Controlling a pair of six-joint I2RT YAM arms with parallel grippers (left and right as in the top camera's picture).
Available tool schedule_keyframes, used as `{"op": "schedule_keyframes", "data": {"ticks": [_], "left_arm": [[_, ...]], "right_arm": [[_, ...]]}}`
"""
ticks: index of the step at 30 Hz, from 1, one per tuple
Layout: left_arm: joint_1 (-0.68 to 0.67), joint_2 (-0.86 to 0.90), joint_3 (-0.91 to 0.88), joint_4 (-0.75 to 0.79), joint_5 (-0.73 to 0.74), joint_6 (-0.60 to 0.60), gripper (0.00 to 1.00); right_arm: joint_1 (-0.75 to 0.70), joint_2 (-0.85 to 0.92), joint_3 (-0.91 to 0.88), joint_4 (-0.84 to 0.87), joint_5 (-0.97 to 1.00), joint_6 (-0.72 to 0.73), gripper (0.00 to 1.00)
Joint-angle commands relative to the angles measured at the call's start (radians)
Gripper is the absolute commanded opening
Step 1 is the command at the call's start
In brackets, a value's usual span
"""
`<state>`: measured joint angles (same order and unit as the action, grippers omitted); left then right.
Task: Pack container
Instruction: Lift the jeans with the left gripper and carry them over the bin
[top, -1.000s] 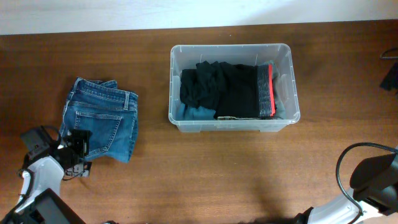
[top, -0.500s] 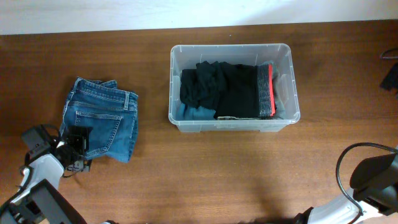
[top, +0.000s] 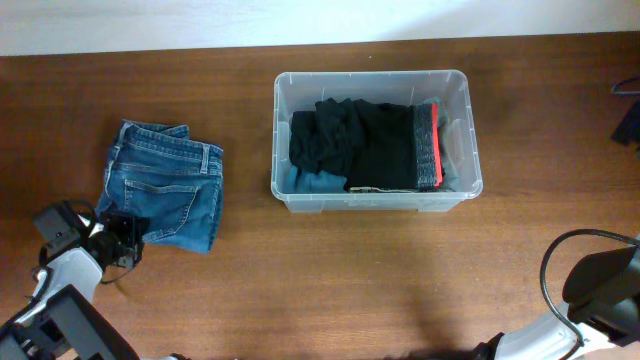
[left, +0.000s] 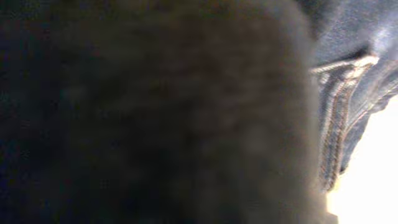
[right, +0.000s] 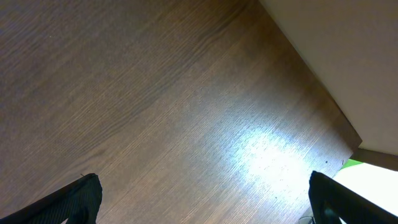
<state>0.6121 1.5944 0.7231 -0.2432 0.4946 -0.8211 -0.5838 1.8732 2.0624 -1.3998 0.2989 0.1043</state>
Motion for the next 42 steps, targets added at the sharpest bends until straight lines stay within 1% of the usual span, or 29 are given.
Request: {"op": "schedule_keyframes", "data": {"ticks": [1,2,3,5,7,12,18,22,24,25,26,31,34,38,42], "left_arm": [[-0.002,0.008,0.001,0.055,0.155,0.073,0.01],[-0.002,0.007,0.006,0.076,0.206,0.098,0.01],[-0.002,0.004,0.018,0.108,0.298,0.133,0.01],[-0.002,-0.002,0.043,0.16,0.417,0.142,0.01],[-0.002,-0.009,0.074,0.193,0.488,0.142,0.01],[-0.003,-0.024,0.195,0.239,0.619,0.142,0.01],[-0.021,-0.026,0.377,0.243,0.697,0.134,0.01],[-0.072,-0.026,0.501,0.245,0.706,0.127,0.01],[-0.109,-0.026,0.555,0.29,0.706,0.127,0.01],[-0.151,-0.026,0.601,0.351,0.696,0.126,0.01],[-0.174,-0.026,0.626,0.364,0.684,0.125,0.01],[-0.319,-0.026,0.745,0.367,0.542,0.119,0.01],[-0.417,-0.025,0.781,0.444,0.477,0.119,0.0],[-0.554,-0.024,0.793,0.591,0.412,0.119,0.0],[-0.684,-0.014,0.793,0.664,0.38,0.119,0.0]], "right_arm": [[0.001,0.0,0.004,0.001,0.012,0.008,0.98],[0.001,0.0,0.004,0.001,0.012,0.008,0.98],[0.001,0.0,0.004,0.001,0.012,0.008,0.98],[0.001,0.0,0.004,0.001,0.012,0.008,0.98],[0.001,0.0,0.004,0.001,0.012,0.008,0.98],[0.001,0.0,0.004,0.001,0.012,0.008,0.98],[0.001,0.0,0.004,0.001,0.012,0.008,0.98],[0.001,0.0,0.004,0.001,0.012,0.008,0.98],[0.001,0.0,0.004,0.001,0.012,0.008,0.98],[0.001,0.0,0.004,0.001,0.012,0.008,0.98],[0.001,0.0,0.004,0.001,0.012,0.008,0.98],[0.001,0.0,0.004,0.001,0.012,0.008,0.98],[0.001,0.0,0.004,0.001,0.012,0.008,0.98],[0.001,0.0,0.004,0.001,0.012,0.008,0.99],[0.001,0.0,0.004,0.001,0.012,0.008,0.98]]}}
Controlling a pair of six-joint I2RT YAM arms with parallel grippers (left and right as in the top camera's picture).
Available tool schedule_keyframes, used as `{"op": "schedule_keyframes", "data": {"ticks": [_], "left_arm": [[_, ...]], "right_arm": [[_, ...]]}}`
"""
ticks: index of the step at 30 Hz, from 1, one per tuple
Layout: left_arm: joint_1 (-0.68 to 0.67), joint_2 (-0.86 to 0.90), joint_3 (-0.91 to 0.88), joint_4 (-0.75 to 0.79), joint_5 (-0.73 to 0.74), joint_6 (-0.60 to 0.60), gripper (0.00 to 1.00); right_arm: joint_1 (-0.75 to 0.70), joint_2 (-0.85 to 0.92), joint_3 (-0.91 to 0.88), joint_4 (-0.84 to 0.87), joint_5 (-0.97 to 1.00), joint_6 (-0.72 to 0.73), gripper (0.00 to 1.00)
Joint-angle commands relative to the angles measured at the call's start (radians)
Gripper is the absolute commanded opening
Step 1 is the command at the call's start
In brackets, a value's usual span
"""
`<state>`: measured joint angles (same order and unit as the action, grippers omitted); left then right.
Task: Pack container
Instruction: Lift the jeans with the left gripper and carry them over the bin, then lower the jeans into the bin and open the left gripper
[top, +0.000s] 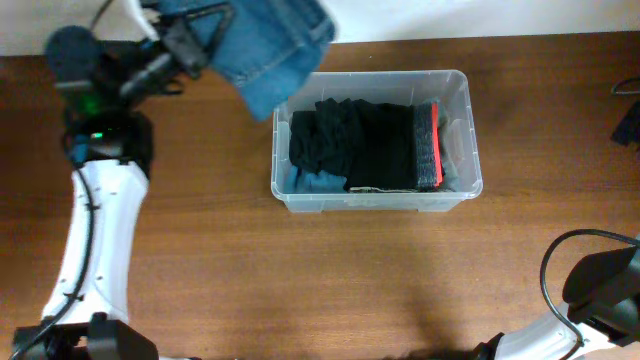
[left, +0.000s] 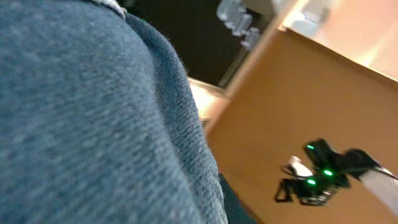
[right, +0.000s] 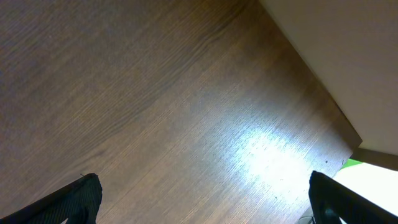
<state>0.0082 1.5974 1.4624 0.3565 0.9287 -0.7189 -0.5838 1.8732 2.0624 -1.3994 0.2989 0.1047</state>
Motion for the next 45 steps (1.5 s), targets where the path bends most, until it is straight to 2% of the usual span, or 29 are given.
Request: {"op": "schedule_keyframes", "data": {"ticks": [1,14,25,31,38,40,45], "left_arm": [[-0.107,-0.01,0.054,0.076,-0.054,0.017,0.0],[-0.425,0.206,0.056,0.196,-0.019,0.017,0.0],[-0.514,0.286,0.078,0.261,0.036,0.008,0.0],[-0.511,0.293,0.077,0.129,0.035,0.014,0.0],[-0.509,0.318,0.077,0.119,0.025,0.017,0.0],[-0.509,0.325,0.077,0.061,0.013,0.018,0.0],[-0.509,0.353,0.077,-0.082,0.006,0.107,0.0]], "right_arm": [[0.001,0.0,0.004,0.001,0.012,0.007,0.98],[0.001,0.0,0.004,0.001,0.012,0.007,0.98],[0.001,0.0,0.004,0.001,0.012,0.007,0.98],[0.001,0.0,0.004,0.0,0.012,0.007,0.98],[0.001,0.0,0.004,0.001,0.012,0.007,0.98],[0.001,0.0,0.004,0.001,0.012,0.007,0.98],[0.001,0.0,0.004,0.001,0.012,0.007,0.98]]}}
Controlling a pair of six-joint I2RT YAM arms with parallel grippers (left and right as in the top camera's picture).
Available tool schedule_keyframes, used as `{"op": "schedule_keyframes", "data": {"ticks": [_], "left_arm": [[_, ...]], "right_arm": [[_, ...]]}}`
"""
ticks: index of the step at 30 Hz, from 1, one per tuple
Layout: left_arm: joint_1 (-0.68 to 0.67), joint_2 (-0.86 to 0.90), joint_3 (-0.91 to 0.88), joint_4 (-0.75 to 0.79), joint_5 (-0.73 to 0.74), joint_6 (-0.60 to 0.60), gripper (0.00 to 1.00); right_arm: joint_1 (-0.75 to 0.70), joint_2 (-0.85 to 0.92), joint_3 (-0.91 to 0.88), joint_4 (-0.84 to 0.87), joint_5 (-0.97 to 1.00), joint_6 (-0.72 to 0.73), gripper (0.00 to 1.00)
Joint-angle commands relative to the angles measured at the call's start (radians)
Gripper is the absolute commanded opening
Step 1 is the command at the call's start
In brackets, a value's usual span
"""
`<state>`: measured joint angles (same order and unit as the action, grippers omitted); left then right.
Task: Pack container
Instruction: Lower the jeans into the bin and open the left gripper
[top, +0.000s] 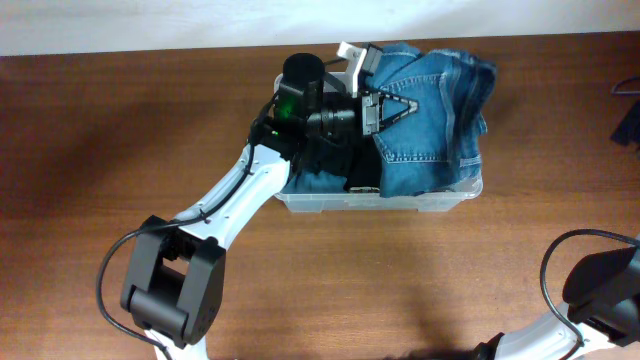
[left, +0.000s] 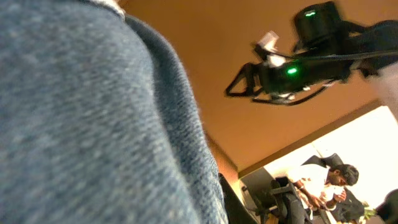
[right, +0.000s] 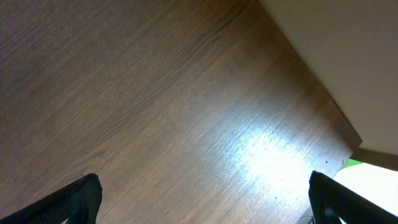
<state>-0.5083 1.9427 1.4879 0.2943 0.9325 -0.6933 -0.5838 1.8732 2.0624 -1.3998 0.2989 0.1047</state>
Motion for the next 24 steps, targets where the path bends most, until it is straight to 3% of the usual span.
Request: {"op": "schedule_keyframes", "data": {"ticks": [1,9,16,19,22,24], "left_arm": [[0.01,0.014,0.052,-0.027,0.002,0.092,0.0],[0.073,0.021,0.052,-0.187,-0.084,0.134,0.0],[0.082,0.021,0.052,-0.487,-0.299,0.31,0.0],[0.073,0.021,0.052,-0.568,-0.418,0.369,0.17],[0.064,0.022,0.052,-0.596,-0.491,0.425,0.25],[0.061,0.022,0.052,-0.613,-0.538,0.454,0.35]], "right_arm": [[0.001,0.0,0.004,0.001,0.012,0.007,0.98],[0.001,0.0,0.004,0.001,0.012,0.007,0.98],[0.001,0.0,0.004,0.001,0.012,0.007,0.98],[0.001,0.0,0.004,0.001,0.012,0.007,0.98],[0.001,0.0,0.004,0.001,0.012,0.007,0.98],[0.001,0.0,0.004,0.001,0.012,0.007,0.98]]}}
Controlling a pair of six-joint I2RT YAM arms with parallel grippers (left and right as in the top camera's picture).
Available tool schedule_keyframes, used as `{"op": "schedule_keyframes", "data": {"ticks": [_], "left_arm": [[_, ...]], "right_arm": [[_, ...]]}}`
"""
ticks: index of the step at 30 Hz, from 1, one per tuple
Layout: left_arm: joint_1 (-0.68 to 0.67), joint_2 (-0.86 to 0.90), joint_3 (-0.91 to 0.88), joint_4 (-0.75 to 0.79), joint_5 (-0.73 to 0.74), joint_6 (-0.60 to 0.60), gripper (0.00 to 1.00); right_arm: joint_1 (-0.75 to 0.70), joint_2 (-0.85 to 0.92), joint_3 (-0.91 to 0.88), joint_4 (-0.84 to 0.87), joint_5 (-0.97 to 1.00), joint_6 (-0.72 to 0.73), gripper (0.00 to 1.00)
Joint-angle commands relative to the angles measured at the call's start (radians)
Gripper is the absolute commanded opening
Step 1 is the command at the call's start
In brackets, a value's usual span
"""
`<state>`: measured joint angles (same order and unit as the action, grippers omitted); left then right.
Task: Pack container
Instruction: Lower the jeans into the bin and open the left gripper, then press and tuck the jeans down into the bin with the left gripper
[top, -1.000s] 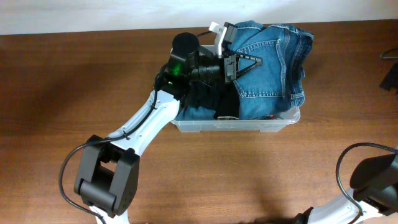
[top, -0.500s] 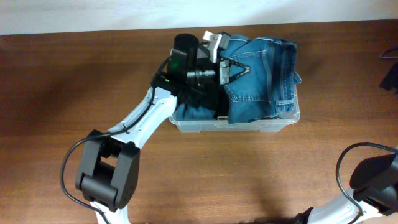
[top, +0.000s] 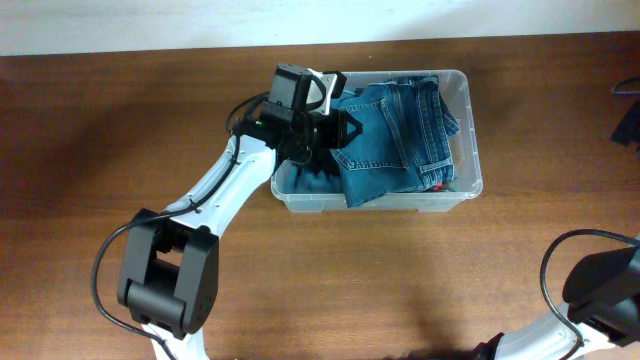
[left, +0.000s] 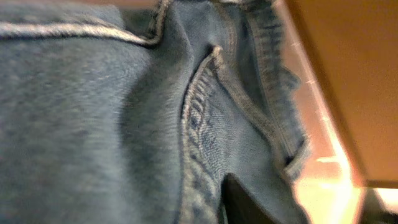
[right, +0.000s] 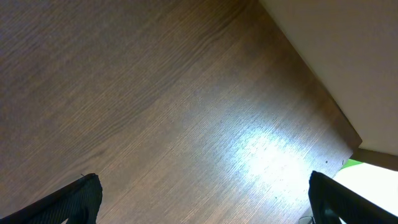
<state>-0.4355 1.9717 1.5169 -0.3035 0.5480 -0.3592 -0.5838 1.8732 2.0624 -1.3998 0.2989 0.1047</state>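
The folded blue jeans (top: 395, 135) lie inside the clear plastic container (top: 470, 130), on top of the darker clothes, with one corner over the front rim. My left gripper (top: 330, 125) reaches into the container's left side and grips the jeans' left edge. In the left wrist view denim (left: 93, 112) fills the frame, and one dark fingertip (left: 245, 202) presses into it. My right gripper (right: 208, 199) is open over bare wood, far from the container.
A teal garment (top: 315, 183) and a red strip (top: 437, 185) peek out from under the jeans. The right arm's base and cable (top: 600, 285) sit at the bottom right corner. A dark object (top: 628, 120) lies at the right edge of the brown table (top: 150, 120).
The jeans, held bunched over the container's right half, now lie lower and flatter inside it. My left gripper has dropped to the container's left side. The right arm has not moved.
The jeans lay folded on the table at the left with my left gripper at their corner. Then the gripper held them high near the container's far left corner, then over the container. Now they rest inside on the dark clothes.
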Motion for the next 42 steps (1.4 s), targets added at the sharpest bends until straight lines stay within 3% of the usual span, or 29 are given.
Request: {"op": "schedule_keyframes", "data": {"ticks": [1,5,15,23,26,31,40,42], "left_arm": [[-0.011,-0.007,0.023,-0.026,-0.179,0.131,0.36],[-0.011,-0.007,0.023,-0.063,-0.27,0.184,0.47],[-0.011,-0.008,0.023,-0.108,-0.45,0.271,0.53],[-0.011,-0.008,0.023,-0.144,-0.471,0.362,0.79],[-0.011,-0.011,0.041,-0.163,-0.498,0.361,0.83],[-0.011,-0.014,0.193,-0.321,-0.65,0.361,0.84],[-0.023,-0.014,0.412,-0.581,-0.649,0.31,0.88],[-0.028,-0.014,0.419,-0.626,-0.614,0.27,0.96]], "right_arm": [[0.001,0.0,0.004,0.001,0.012,0.007,0.98],[0.001,0.0,0.004,0.001,0.012,0.007,0.98],[0.001,0.0,0.004,0.001,0.012,0.007,0.98],[0.001,0.0,0.004,0.001,0.012,0.007,0.98],[0.001,0.0,0.004,0.001,0.012,0.007,0.98],[0.001,0.0,0.004,0.001,0.012,0.007,0.98],[0.001,0.0,0.004,0.001,0.012,0.007,0.98],[0.001,0.0,0.004,0.001,0.012,0.007,0.98]]}}
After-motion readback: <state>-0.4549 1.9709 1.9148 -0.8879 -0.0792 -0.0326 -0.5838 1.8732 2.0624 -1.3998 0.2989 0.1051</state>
